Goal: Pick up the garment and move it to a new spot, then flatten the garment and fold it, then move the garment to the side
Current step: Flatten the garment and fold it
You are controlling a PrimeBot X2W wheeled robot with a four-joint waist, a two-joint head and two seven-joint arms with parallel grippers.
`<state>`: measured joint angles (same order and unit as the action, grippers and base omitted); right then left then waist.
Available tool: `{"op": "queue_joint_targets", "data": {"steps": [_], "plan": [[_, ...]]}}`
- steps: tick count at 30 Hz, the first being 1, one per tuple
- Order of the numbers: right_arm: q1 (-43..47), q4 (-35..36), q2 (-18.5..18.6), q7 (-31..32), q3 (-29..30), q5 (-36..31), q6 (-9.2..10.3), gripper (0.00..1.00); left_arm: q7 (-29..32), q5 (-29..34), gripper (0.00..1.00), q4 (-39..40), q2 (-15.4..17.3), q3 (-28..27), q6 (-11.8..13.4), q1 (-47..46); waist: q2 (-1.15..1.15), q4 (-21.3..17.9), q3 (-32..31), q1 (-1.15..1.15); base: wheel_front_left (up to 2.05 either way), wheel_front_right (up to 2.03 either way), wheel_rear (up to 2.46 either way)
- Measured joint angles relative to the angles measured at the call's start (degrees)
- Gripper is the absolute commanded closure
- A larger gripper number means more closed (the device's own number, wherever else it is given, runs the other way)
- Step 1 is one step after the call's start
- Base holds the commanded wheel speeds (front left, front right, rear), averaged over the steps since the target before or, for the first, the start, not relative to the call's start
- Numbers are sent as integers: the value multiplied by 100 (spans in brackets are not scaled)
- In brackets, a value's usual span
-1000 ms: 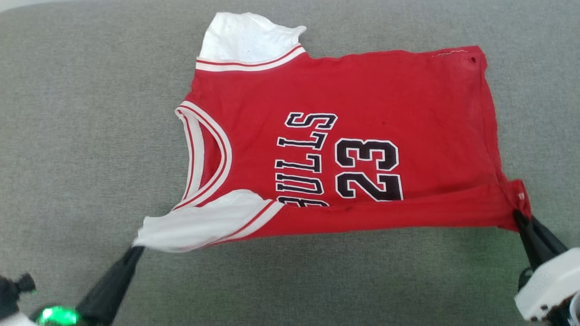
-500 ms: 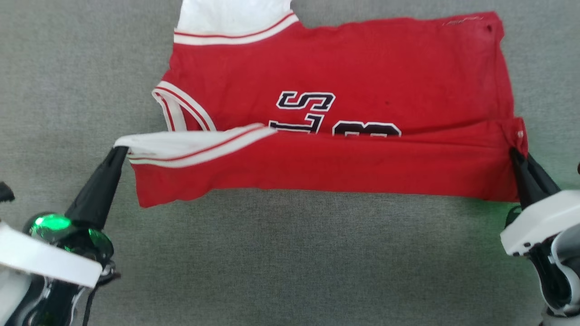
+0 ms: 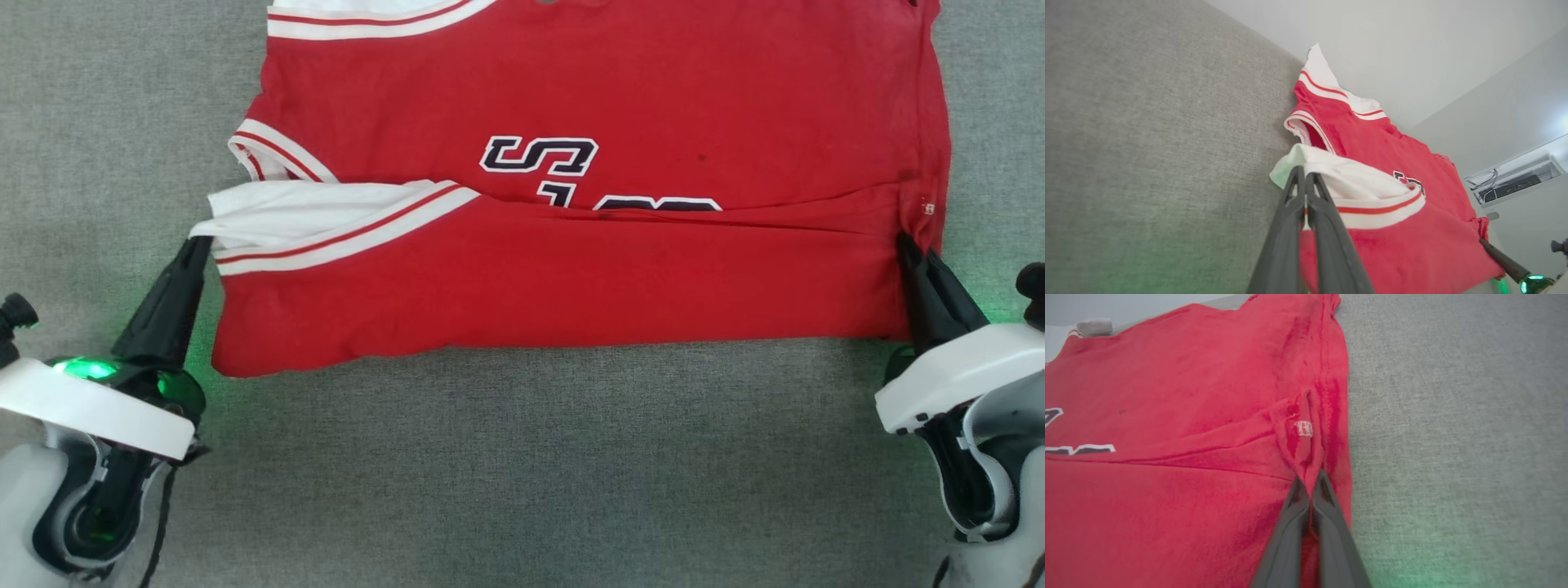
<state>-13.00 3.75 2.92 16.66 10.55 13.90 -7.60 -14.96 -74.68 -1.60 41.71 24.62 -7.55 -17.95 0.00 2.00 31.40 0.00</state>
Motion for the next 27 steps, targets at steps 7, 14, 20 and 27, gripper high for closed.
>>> {"op": "queue_joint_targets", "data": {"steps": [7, 14, 20, 27], "plan": [[-81, -300, 3, -229, -90, 35, 2, 85, -1, 368, 0, -201, 103, 7, 0, -63, 0, -36, -121, 0, 0, 0, 0], [37, -466, 0, -555, 47, 78, 9, 0, -1, 249, 0, 320, 816, -258, 0, 140, 0, -48, -449, 0, 0, 0, 0], [70, -272, -1, -750, 26, 78, 9, 0, 296, 54, 0, 846, 2466, 355, 0, 412, 0, -35, -662, 0, 0, 0, 0], [35, -160, -1, -855, -220, 140, 9, 0, 1769, -546, 0, 1423, 3140, 1236, 0, 35, 0, -160, -726, 0, 0, 0, 0]]}}
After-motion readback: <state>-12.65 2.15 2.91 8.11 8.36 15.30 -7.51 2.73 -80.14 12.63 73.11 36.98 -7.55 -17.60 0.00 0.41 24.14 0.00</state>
